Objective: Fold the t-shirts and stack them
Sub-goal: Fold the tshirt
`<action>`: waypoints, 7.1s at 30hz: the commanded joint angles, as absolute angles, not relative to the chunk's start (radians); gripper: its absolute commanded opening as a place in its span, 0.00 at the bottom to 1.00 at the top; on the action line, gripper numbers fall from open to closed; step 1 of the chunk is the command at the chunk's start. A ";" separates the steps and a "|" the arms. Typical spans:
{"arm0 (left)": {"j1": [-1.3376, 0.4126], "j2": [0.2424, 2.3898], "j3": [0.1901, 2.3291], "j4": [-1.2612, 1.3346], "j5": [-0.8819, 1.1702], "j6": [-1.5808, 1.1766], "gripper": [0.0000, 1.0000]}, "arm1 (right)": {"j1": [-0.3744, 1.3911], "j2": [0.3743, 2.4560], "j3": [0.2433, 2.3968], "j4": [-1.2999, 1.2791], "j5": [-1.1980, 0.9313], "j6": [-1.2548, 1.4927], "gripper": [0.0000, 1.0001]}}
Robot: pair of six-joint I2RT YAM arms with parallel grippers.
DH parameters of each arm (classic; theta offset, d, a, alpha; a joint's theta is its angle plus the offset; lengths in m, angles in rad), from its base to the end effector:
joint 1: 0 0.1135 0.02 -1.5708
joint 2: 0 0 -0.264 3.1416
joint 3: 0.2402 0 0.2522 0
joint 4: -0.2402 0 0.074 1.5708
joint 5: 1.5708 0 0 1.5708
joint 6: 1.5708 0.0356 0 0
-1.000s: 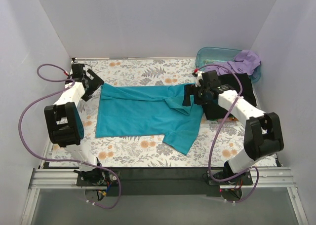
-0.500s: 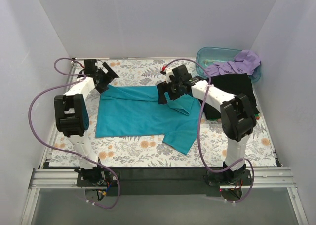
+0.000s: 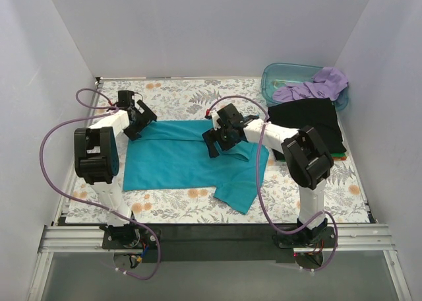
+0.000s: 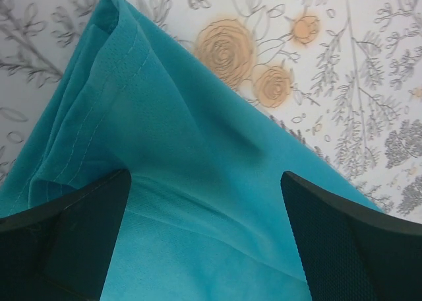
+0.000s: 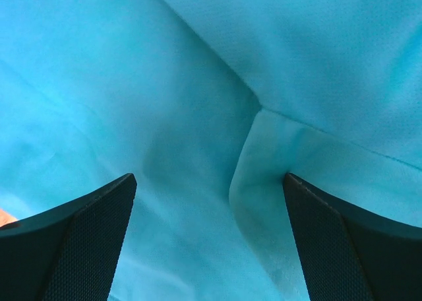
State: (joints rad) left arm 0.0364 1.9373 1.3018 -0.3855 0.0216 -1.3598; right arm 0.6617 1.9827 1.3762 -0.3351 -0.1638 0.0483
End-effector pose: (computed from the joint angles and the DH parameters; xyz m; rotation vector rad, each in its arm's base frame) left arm 0.4044 0.0140 0.1694 -1.7158 2.0576 -0.4871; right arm 0.3320 0.2660 0.1769 -0.8395 2.4240 0.4874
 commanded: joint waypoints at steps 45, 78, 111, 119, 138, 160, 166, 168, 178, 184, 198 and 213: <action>0.112 2.172 1.640 -0.564 -0.035 -1.454 0.98 | 0.299 2.202 1.733 -0.333 -0.162 0.177 0.98; 0.141 1.110 0.566 -0.608 -0.302 -1.833 0.86 | 0.635 0.911 0.506 -0.227 0.008 0.423 0.99; 0.152 1.236 0.557 -0.471 -0.230 -1.809 0.00 | 1.092 1.509 0.758 -0.385 0.382 0.350 0.24; 0.153 1.187 0.601 -0.495 -0.184 -1.783 0.00 | 1.074 1.441 0.851 -0.411 0.489 0.302 0.01; 0.166 1.463 0.935 -0.526 -0.103 -1.770 0.00 | 0.729 1.568 1.227 -0.385 0.304 0.058 0.01; 0.169 1.723 1.155 -0.431 -0.138 -1.729 0.00 | 0.523 1.996 1.657 -0.391 0.201 -0.090 0.01; 0.169 1.773 1.212 -0.463 -0.143 -1.694 0.57 | 0.514 2.077 1.758 -0.396 0.212 -0.078 0.45; 0.169 1.773 1.232 -0.485 -0.147 -1.690 0.98 | 0.512 2.089 1.796 -0.409 0.225 -0.065 0.98; 0.158 1.730 1.278 -0.413 -0.005 -1.622 0.98 | 0.514 1.951 1.568 -0.397 0.008 0.127 0.98; 0.118 1.908 1.361 -0.431 0.066 -1.571 0.98 | 0.509 1.993 1.488 -0.368 -0.026 0.241 0.98; -0.043 1.755 0.847 -0.482 0.055 -1.629 0.98 | 0.436 2.412 1.888 -0.339 -0.518 0.051 0.98; -0.899 1.551 0.668 -0.446 0.124 -2.164 0.98 | 0.426 2.723 2.253 0.052 -0.644 0.365 0.98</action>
State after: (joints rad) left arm -0.8207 1.4891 0.6811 -0.1852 0.1776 -1.9652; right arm 0.4194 2.6534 2.2234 -0.0456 -0.6662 0.2657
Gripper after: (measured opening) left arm 0.981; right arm 0.984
